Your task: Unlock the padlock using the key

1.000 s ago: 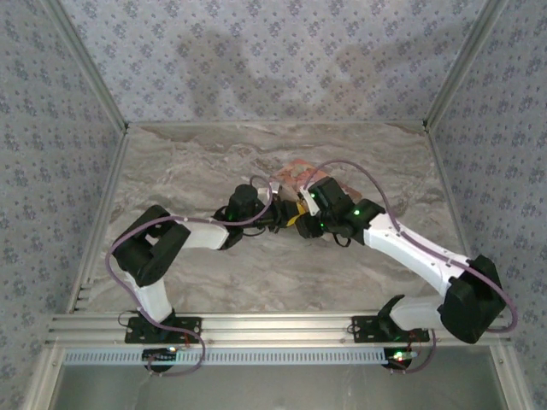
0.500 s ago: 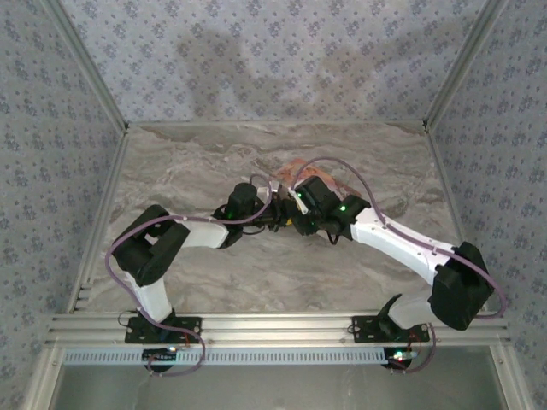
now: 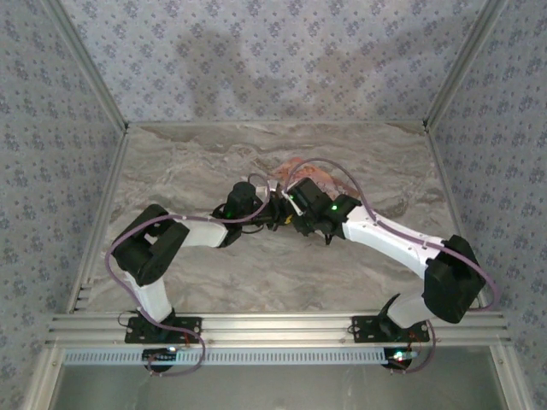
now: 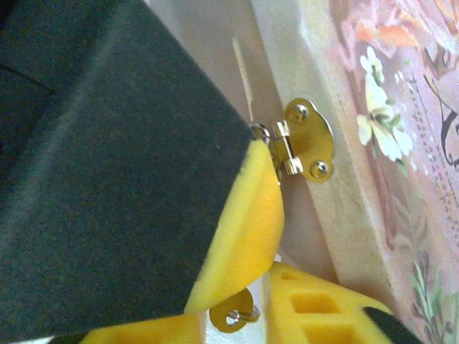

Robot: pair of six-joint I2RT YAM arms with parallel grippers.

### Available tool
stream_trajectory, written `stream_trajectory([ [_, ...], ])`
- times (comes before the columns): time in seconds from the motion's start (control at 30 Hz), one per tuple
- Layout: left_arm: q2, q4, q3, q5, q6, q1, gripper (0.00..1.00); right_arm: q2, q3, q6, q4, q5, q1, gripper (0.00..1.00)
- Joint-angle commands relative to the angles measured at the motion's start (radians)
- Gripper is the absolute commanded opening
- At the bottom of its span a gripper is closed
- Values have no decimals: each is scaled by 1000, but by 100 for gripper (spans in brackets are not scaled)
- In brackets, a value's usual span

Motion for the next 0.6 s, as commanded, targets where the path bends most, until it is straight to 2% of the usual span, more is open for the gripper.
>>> stream_trajectory([
  [0.0, -52, 97, 35, 53, -6, -3, 0, 21, 28, -4, -23, 18, -4, 12],
  [0.03, -52, 96, 33, 54, -6, -1, 0, 22, 29, -4, -23, -5, -6, 4],
  [0.07, -54, 95, 33, 53, -4, 0, 0, 21, 28, -3, -24, -28, -8, 0],
  [0.2, -57, 92, 19, 52, 6, 6, 0, -2, 2, 37, -11, -165, -35, 0],
  [0.27, -57, 98, 10, 49, 5, 6, 1, -13, -14, 55, 12, -185, -46, 0],
  [0.3, -56, 96, 7, 48, 7, 8, 1, -14, -15, 56, 16, -163, -43, 6],
  [0.37, -56, 80, 2, 48, 19, 6, 2, -18, -17, 73, 2, -166, -42, 27],
  [0.4, -57, 56, 0, 47, 33, 8, 3, -29, -25, 84, -2, -189, -42, 34],
  [0.47, -62, 3, -7, 39, 72, 6, 6, -63, -53, 111, 12, -218, -47, 39],
  [0.57, -72, -96, -22, 20, 155, 7, 7, -99, -88, 143, 16, -235, -52, 40],
])
